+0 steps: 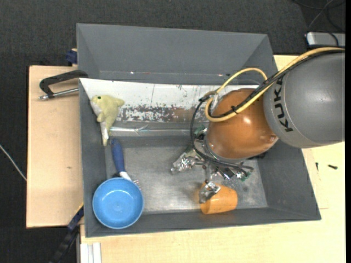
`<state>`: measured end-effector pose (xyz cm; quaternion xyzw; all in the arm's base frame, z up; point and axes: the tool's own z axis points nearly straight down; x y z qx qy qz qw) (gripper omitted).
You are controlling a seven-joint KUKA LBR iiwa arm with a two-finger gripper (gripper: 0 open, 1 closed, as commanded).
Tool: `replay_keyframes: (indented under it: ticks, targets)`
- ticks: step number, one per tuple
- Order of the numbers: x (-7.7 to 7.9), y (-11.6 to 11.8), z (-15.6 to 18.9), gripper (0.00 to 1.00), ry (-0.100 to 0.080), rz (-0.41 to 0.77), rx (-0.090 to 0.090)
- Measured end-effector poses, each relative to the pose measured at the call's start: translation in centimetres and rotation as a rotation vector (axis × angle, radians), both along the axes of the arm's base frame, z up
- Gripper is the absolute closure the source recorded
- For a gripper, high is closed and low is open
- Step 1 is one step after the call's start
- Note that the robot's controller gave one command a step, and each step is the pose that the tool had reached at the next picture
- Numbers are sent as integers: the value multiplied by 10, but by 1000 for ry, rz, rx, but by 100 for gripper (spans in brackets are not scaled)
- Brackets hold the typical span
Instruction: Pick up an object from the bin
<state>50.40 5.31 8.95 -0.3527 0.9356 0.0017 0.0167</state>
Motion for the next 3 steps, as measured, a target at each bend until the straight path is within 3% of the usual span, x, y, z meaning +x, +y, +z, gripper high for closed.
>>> replay_keyframes:
  ticks: [1, 2, 3]
  targets:
    - [24, -116, 32, 0, 19, 83, -20]
    - [12, -132, 22, 0, 19, 363, -14]
    - [16, -129, 74, 0, 16, 349, -21]
